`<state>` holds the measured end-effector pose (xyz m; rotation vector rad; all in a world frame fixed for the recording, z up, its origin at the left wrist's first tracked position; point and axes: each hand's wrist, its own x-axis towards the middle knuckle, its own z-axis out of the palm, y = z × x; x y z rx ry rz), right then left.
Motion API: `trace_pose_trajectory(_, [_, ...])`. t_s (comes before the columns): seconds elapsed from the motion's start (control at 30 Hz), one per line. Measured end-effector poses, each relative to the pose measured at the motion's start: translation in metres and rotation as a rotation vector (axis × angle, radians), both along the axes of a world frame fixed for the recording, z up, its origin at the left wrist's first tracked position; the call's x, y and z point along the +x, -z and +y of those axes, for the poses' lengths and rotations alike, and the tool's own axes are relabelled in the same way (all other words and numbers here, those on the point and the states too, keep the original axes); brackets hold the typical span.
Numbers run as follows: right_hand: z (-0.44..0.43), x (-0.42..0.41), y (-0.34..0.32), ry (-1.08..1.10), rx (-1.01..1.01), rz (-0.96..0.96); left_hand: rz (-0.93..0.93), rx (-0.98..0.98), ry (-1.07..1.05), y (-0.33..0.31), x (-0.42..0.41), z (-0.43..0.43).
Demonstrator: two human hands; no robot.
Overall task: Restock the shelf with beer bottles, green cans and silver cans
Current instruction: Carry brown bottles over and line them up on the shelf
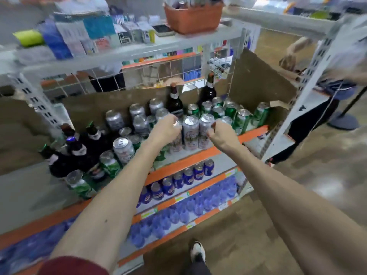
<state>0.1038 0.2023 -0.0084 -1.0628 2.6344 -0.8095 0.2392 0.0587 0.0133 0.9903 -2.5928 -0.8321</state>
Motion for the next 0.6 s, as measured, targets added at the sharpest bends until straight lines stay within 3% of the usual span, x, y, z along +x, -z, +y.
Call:
trace_pose_trajectory(0.23, [-0.049, -0.124, -0.025, 0.025, 0.015, 0.058, -0.017, -0.014, -0.109, -0.009, -0.114, -0.063])
trace_pose_trajectory(0.6, [-0.137, -0.239, -0.02, -0.048, 0.052, -0.009, -0.047, 0.012, -0.408, 0.013, -0.186, -0.138])
